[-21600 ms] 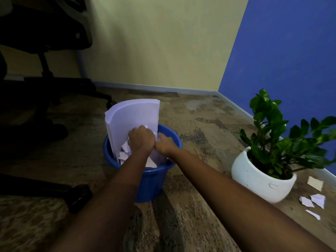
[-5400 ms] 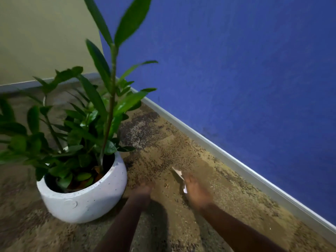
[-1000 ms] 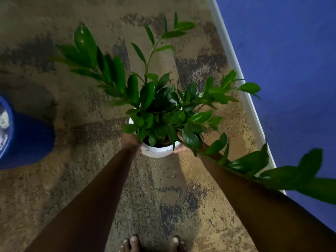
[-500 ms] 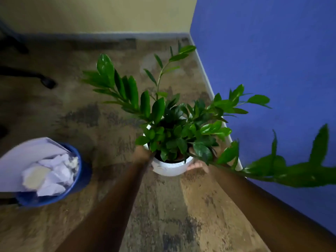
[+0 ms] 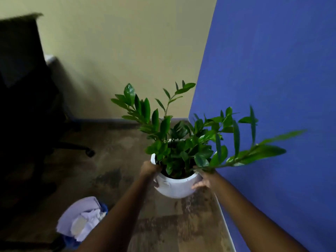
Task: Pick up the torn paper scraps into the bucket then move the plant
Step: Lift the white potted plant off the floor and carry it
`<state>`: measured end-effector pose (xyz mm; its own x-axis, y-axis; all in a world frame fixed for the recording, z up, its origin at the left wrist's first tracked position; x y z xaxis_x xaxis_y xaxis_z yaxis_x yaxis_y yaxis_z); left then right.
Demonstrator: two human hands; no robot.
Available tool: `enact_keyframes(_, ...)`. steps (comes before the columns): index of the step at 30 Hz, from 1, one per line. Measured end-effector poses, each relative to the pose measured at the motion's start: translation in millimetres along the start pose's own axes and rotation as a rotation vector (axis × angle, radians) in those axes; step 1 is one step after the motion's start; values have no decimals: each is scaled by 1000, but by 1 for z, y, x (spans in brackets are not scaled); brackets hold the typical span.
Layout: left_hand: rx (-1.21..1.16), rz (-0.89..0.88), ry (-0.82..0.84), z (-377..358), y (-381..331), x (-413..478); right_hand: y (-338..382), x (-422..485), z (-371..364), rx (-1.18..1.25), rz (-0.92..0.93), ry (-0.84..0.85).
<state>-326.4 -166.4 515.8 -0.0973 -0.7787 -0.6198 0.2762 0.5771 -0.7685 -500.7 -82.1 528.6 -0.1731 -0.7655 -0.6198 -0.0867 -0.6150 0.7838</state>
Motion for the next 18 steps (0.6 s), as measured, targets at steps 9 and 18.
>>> enact_keyframes(9, -40, -25, 76, 18, -82, -39, 69, -16, 16, 214, -81, -204)
enact_keyframes(18, 23, -68, 115, 30, -155, 40, 130, 60, 10, 220, -69, -256)
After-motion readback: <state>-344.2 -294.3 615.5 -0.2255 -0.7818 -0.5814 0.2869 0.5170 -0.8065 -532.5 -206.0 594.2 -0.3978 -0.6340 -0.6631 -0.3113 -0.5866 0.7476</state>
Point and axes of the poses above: each hand's wrist, its own x-axis towards the middle knuckle, its own z-axis out of the back of the hand, y = z × x, the point moved 9 cm from there along x, towards the middle knuckle, and after that the axes turned 4 degrees about -x, right-handed, at the moved point
